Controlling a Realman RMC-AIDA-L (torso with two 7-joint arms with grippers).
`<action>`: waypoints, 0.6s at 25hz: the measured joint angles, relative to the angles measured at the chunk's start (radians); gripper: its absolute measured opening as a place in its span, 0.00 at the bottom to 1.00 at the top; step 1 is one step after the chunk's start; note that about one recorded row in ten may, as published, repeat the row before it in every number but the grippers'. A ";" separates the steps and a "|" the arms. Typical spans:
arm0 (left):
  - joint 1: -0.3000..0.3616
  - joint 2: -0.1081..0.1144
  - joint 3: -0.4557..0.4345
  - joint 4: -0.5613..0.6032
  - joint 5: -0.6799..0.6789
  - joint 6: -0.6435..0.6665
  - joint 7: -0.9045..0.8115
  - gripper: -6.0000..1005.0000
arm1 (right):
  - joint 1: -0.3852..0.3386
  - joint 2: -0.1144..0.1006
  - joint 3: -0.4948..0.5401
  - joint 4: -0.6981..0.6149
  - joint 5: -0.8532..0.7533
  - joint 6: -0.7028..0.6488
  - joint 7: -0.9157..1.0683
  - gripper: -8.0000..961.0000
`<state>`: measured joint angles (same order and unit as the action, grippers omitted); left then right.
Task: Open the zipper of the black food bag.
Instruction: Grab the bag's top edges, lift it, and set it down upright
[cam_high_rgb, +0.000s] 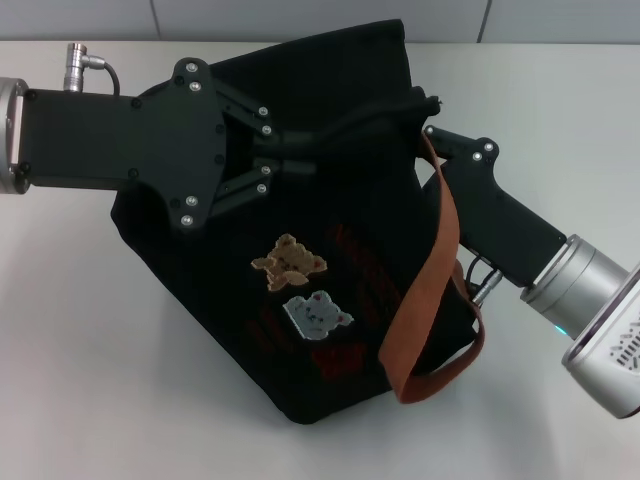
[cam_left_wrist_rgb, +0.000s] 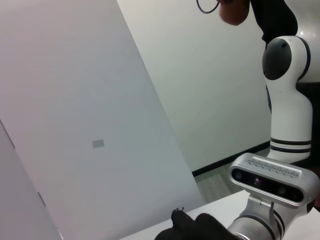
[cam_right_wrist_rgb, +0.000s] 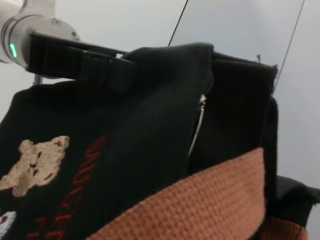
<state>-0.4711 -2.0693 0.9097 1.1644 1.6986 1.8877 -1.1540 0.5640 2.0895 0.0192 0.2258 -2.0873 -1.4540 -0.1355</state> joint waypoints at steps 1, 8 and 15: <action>-0.001 0.000 0.000 -0.002 0.000 0.000 0.000 0.09 | 0.000 0.000 -0.001 0.002 -0.001 0.000 -0.008 0.31; -0.004 0.000 0.002 -0.006 0.002 -0.001 0.000 0.09 | 0.016 0.000 -0.007 0.019 -0.014 0.023 -0.028 0.21; -0.006 0.000 0.002 -0.016 0.003 -0.001 0.001 0.09 | 0.016 0.000 -0.001 0.023 -0.033 0.004 -0.034 0.11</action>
<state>-0.4775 -2.0693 0.9112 1.1488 1.7017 1.8869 -1.1535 0.5801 2.0892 0.0183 0.2484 -2.1200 -1.4501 -0.1692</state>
